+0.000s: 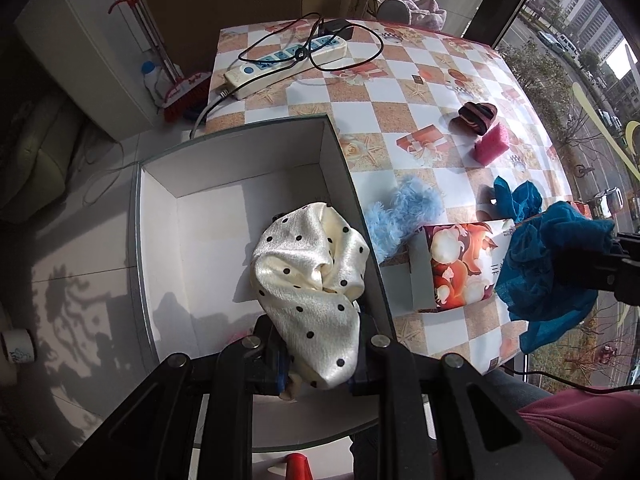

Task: Organize soft objects
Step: 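Move the left tool's scrunchie and the right tool's glove over the box, then open both tools to drop the scrunchie and glove into the box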

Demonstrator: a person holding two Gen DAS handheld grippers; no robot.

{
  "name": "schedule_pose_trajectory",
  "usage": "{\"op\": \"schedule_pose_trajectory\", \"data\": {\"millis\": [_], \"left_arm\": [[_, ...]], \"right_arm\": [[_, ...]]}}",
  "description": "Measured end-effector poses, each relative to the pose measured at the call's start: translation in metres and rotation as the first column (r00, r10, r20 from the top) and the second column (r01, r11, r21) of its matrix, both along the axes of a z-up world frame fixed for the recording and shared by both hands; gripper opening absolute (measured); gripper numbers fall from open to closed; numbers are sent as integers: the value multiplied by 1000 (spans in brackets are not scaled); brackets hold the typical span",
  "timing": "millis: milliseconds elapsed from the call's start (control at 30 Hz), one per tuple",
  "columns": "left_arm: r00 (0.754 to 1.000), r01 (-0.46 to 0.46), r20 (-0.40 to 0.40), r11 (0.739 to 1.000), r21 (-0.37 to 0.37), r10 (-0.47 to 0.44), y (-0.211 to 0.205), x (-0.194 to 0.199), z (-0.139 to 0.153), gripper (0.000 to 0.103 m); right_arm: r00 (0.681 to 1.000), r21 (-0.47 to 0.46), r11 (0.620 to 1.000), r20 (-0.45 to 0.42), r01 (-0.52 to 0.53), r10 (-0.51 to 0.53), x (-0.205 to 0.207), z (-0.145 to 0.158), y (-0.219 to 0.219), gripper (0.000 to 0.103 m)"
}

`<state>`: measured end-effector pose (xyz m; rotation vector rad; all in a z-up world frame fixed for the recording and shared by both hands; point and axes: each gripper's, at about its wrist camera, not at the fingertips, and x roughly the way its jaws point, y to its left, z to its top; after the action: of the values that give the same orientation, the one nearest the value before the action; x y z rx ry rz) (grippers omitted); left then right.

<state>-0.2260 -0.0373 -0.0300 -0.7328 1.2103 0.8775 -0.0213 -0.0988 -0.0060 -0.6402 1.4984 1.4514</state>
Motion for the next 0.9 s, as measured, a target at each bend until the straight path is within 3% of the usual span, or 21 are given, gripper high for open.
{"op": "schedule_pose_trajectory", "data": {"millis": [367,567,667,767,800,833,867,900], "left_arm": [[981,-193,13,981,-27,194,0,-52,-13,22],[974,-226,22,974,-7,226,4,-60,-10,22],[972,-233,33,972,11,233,6,-60,-5,28],[972,-230,45,973,13,229,7,-57,-4,45],[973,-228,46,974,14,227,7,-56,-4,57],[973,-225,46,974,15,224,7,-55,-3,69],[970,-235,65,972,7,234,7,-56,-3,77],[967,-244,73,970,-2,244,8,-57,-3,86]], "right_arm": [[967,25,969,75,-245,242,-58,9,40,28],[952,65,951,74,-303,298,-88,22,71,29],[945,99,941,88,-324,316,-102,32,85,29],[936,116,930,98,-348,338,-115,37,96,29],[935,117,929,99,-352,342,-118,37,99,31],[936,120,929,100,-349,339,-119,37,101,44],[938,125,932,99,-342,331,-119,38,103,65],[944,126,938,105,-324,312,-115,38,104,70]]}}
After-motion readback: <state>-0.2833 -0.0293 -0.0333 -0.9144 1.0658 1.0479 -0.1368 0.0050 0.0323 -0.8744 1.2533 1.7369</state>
